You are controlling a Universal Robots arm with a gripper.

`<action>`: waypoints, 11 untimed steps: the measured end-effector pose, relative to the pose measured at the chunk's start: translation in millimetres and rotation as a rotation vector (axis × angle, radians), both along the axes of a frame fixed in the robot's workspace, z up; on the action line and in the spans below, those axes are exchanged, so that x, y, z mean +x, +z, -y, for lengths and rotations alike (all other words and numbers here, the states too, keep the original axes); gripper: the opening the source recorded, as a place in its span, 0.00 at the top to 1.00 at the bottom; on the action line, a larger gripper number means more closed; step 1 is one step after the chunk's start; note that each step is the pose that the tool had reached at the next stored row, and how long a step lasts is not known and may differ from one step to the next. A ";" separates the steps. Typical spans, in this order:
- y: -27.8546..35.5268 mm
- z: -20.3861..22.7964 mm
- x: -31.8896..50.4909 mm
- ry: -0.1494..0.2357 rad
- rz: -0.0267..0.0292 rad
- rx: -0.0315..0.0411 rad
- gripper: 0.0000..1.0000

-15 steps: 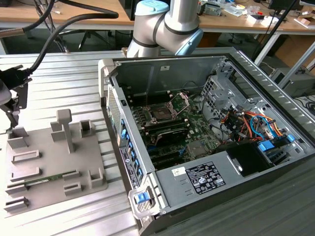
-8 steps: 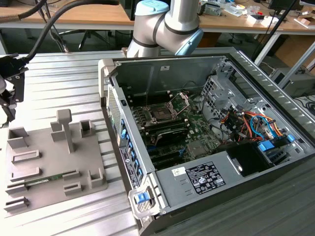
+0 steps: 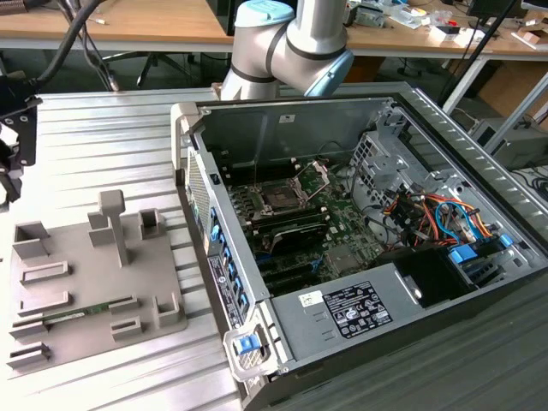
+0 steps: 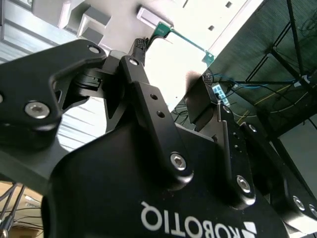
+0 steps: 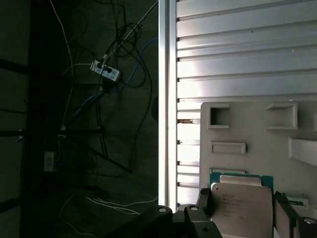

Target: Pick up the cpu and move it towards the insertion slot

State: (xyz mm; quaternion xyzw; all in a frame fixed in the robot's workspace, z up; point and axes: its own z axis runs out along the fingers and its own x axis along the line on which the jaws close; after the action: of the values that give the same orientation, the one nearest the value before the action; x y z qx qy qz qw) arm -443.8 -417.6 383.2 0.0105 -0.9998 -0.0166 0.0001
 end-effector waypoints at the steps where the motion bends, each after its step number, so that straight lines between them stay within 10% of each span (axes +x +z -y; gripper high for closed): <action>1: 1.9 0.0 0.0 0.000 0.0000 0.0001 0.45; 11: 24.8 0.0 0.0 0.000 0.0001 0.0000 0.45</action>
State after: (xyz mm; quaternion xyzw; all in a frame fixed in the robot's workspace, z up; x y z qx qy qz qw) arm -443.8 -417.6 408.1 0.0105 -0.9998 -0.0166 0.0000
